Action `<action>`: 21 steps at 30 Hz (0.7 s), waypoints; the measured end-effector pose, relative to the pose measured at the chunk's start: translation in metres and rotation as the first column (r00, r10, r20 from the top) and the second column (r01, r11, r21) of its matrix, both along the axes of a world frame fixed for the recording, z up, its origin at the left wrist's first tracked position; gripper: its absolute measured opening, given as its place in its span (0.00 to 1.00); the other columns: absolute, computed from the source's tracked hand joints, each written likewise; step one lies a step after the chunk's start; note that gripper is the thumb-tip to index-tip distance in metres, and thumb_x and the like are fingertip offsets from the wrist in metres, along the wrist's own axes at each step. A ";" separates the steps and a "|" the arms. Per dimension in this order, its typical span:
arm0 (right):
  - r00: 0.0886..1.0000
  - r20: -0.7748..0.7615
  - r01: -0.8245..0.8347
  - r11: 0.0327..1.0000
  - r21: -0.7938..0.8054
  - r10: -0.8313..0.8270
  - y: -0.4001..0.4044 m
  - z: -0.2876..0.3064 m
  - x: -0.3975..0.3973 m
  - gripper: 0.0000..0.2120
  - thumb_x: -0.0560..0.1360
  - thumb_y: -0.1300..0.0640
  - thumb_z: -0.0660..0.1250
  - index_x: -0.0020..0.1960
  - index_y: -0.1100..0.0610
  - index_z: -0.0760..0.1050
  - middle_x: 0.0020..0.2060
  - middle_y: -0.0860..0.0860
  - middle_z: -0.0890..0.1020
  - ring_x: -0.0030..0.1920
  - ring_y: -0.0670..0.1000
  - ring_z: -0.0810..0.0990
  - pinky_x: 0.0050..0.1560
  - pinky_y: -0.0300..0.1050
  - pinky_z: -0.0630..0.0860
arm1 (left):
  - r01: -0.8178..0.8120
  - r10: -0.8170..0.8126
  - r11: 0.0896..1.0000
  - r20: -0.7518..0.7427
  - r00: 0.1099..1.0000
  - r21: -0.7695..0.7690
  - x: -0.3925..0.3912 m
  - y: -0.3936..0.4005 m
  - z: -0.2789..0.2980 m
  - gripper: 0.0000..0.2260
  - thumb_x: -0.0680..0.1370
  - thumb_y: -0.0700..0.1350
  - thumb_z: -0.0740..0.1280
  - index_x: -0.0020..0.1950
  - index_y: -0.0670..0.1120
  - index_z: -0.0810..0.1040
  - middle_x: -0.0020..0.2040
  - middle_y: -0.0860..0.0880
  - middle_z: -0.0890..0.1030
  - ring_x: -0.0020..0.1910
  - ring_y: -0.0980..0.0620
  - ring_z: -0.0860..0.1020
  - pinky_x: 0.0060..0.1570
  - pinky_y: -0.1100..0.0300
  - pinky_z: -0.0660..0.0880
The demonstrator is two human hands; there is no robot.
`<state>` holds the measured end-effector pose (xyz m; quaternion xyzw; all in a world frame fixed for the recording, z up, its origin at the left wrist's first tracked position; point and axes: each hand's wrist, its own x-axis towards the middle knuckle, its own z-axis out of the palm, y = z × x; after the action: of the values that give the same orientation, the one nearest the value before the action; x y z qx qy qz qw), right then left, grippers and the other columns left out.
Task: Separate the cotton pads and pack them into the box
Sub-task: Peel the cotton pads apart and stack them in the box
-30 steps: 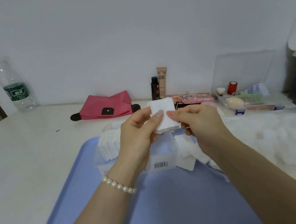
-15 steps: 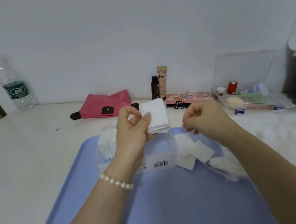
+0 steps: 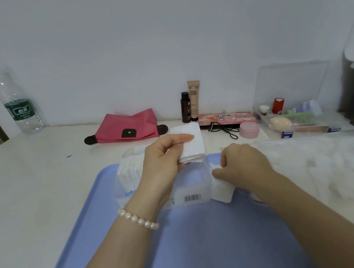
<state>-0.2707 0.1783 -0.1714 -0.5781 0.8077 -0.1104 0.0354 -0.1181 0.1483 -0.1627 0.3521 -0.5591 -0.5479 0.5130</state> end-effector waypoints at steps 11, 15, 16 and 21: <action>0.865 0.486 0.095 0.912 -0.398 0.122 0.005 0.028 -0.010 0.09 0.69 0.65 0.65 0.44 0.52 0.74 0.35 0.48 0.77 0.36 0.50 0.75 0.35 0.39 0.68 | 0.000 0.001 0.999 -0.025 1.000 0.050 0.000 -0.001 0.000 0.18 0.78 0.32 0.58 0.41 0.49 0.82 0.41 0.51 0.81 0.37 0.57 0.77 0.37 0.64 0.76; 0.546 0.787 0.220 0.856 -0.467 0.289 0.015 0.049 -0.013 0.13 0.70 0.71 0.67 0.40 0.53 0.76 0.34 0.49 0.81 0.33 0.46 0.79 0.34 0.41 0.78 | -0.015 0.017 0.998 -0.033 0.999 0.062 0.001 -0.002 -0.001 0.17 0.78 0.32 0.58 0.42 0.48 0.81 0.42 0.50 0.82 0.38 0.57 0.79 0.40 0.63 0.77; 0.446 0.838 0.236 0.862 -0.449 0.314 0.016 0.051 -0.013 0.11 0.70 0.71 0.67 0.42 0.55 0.77 0.36 0.50 0.82 0.33 0.47 0.81 0.34 0.40 0.79 | -0.018 0.020 0.998 -0.033 0.999 0.064 0.000 -0.001 -0.001 0.17 0.78 0.32 0.58 0.43 0.48 0.82 0.43 0.50 0.82 0.38 0.56 0.79 0.42 0.61 0.78; 0.075 0.932 0.206 0.909 -0.363 0.355 0.014 0.052 -0.008 0.06 0.71 0.71 0.66 0.45 0.64 0.79 0.36 0.53 0.85 0.36 0.50 0.84 0.34 0.41 0.80 | -0.023 0.026 0.997 -0.039 0.999 0.067 -0.001 0.001 0.002 0.16 0.77 0.32 0.61 0.41 0.50 0.83 0.41 0.50 0.82 0.37 0.56 0.78 0.44 0.59 0.77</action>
<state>-0.2785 0.1924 -0.1196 -0.3819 0.4904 -0.6348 0.4589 -0.1190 0.1494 -0.1602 0.3648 -0.5257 -0.5670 0.5187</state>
